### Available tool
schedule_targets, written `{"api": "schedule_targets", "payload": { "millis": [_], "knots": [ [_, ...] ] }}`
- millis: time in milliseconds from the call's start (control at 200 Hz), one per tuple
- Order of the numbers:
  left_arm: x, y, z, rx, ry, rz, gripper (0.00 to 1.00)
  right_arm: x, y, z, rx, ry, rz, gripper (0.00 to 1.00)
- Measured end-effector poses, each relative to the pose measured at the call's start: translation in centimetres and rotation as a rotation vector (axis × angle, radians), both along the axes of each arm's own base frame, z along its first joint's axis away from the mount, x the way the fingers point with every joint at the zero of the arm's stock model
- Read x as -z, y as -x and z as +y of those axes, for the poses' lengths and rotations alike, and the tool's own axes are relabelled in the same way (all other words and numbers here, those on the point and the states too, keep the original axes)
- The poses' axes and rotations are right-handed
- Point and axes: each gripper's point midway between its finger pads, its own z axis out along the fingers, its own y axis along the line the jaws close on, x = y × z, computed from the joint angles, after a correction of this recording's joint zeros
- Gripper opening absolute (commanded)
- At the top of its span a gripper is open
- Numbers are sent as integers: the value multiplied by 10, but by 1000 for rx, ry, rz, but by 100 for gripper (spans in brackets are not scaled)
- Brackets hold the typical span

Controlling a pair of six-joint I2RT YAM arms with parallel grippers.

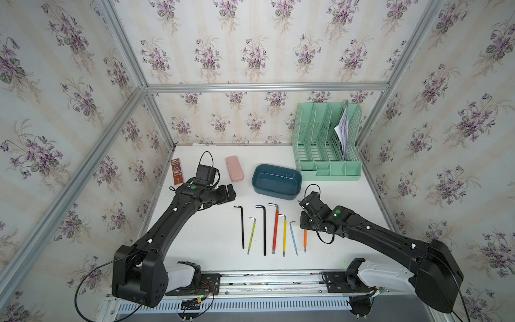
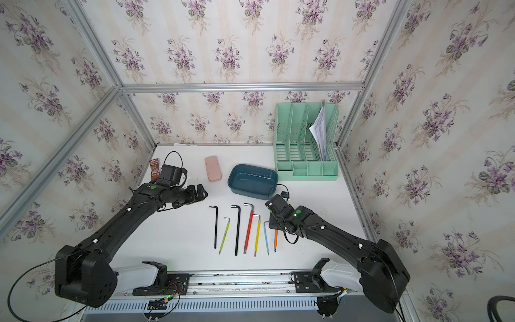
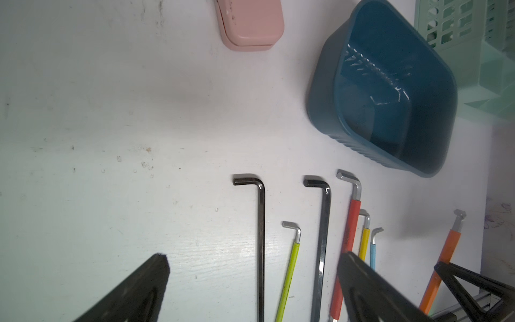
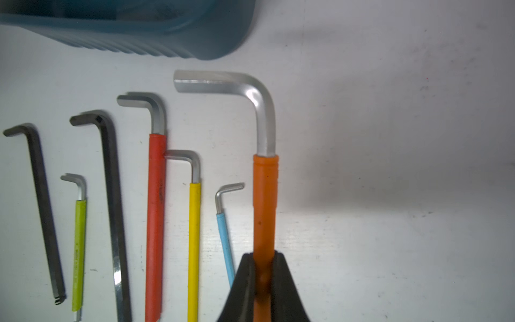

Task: Put the hex key on the desktop into the storage box
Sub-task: Pick up the Allen key from the center of the board, then place the Allen key in the storage box.

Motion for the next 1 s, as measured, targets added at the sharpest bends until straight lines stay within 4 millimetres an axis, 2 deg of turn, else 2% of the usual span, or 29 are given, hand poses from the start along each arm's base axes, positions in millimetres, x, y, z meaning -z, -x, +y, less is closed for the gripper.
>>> {"api": "schedule_targets", "payload": {
  "millis": [225, 405, 694, 859, 999],
  "knots": [
    [-2, -8, -7, 18, 27, -6, 99, -31, -24, 8, 8, -30, -70, 0],
    [-8, -18, -12, 27, 45, -18, 99, -49, -41, 14, -6, -47, -103, 0],
    [-5, -27, -16, 33, 52, -13, 99, -70, -66, 19, -22, -84, -141, 0],
    [-5, -33, -19, 41, 62, -14, 99, -87, -80, 33, -80, -119, -181, 0],
    [4, -41, -22, 42, 61, 8, 99, -90, -91, 37, -107, -113, -193, 0]
  ]
}}
